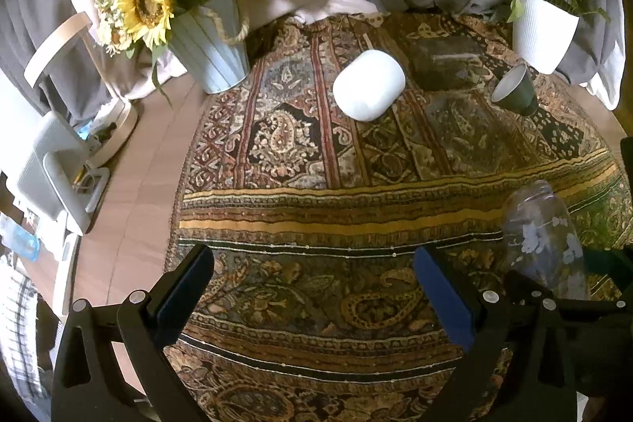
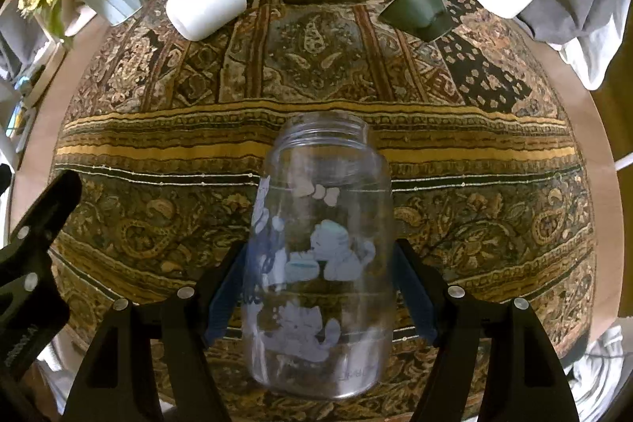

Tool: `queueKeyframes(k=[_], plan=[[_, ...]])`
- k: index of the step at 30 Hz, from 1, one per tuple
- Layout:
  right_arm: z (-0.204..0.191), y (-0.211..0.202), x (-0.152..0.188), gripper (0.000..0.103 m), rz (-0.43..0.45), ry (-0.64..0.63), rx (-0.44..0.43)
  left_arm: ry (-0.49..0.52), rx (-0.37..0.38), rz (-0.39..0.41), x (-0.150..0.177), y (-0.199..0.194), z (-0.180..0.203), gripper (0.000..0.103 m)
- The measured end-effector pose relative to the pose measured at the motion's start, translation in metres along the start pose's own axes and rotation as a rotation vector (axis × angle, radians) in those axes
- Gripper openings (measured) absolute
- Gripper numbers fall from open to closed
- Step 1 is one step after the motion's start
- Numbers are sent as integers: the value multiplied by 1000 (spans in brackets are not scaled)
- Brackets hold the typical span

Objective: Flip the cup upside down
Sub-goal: 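Lift the bottle with the right gripper off the rug, then rotate the right gripper to turn the bottle upright, opening facing down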

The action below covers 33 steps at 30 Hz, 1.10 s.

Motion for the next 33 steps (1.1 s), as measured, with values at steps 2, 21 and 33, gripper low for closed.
queueKeyframes(k=[2, 21, 33], plan=[[0, 0, 0, 72, 0, -5, -4, -2, -2, -5, 1, 0, 0, 103], [58, -103, -27, 82, 296, 148, 29, -31, 54, 93, -21, -59, 22, 103], [111, -118, -10, 82, 324, 130, 50, -29, 161, 31, 3, -78, 99, 103]])
Point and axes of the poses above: each gripper's, at about its wrist camera, not at the fingertips, and y roughly the way its jaws point, z to its right, x to its underside, the point moved 8 cm from there along y, roughly the way its jaws point, and after that the axes turned 11 degrees about z, right-handed, at the moved point
